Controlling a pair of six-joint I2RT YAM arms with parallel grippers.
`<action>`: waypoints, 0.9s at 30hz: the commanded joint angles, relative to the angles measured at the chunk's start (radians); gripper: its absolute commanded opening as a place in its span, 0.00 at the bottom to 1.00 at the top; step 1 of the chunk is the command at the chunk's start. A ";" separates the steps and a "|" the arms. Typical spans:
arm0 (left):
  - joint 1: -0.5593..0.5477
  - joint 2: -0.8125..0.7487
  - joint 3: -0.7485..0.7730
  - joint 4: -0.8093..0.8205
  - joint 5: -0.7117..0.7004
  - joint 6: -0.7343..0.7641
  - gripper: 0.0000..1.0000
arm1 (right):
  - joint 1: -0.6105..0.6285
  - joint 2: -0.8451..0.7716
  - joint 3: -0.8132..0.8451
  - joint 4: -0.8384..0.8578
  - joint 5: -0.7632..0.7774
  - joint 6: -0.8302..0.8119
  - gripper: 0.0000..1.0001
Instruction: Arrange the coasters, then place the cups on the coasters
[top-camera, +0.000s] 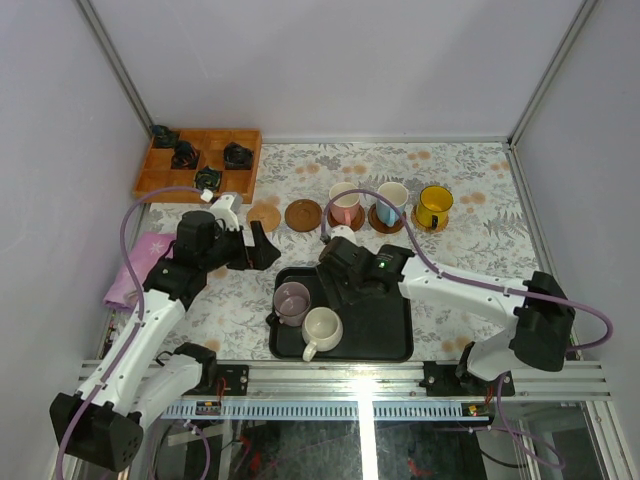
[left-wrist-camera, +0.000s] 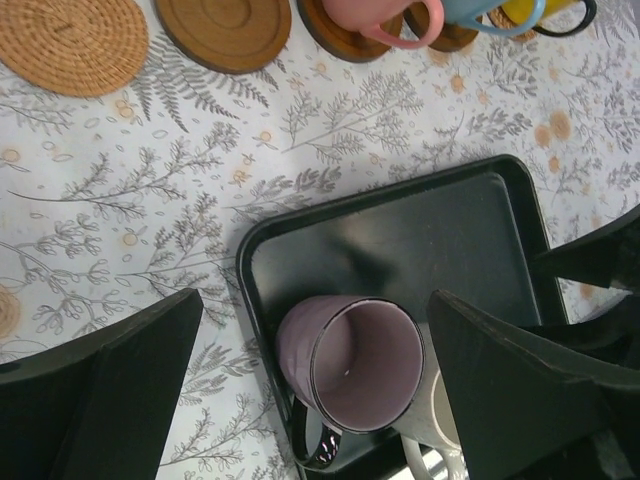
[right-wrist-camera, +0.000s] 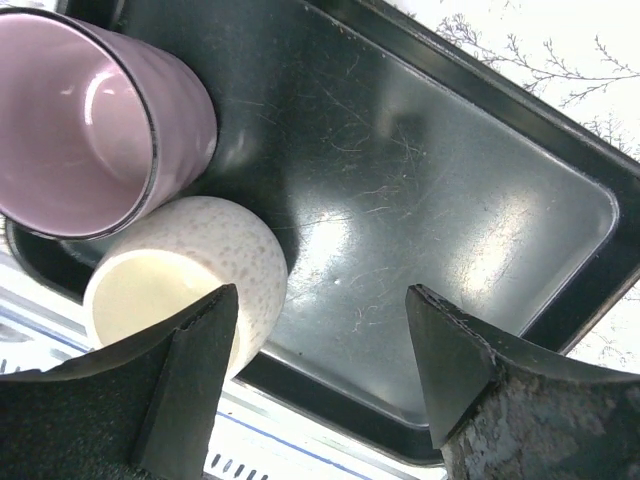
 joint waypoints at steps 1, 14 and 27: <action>-0.010 0.010 0.028 -0.031 0.047 -0.018 0.94 | 0.010 -0.064 0.031 0.020 -0.032 -0.010 0.74; -0.011 0.031 0.039 -0.028 0.010 -0.033 0.95 | 0.052 0.011 0.032 -0.010 -0.204 -0.071 0.72; -0.011 0.050 0.051 -0.001 -0.001 -0.026 0.96 | 0.052 0.100 0.047 -0.133 -0.086 -0.058 0.01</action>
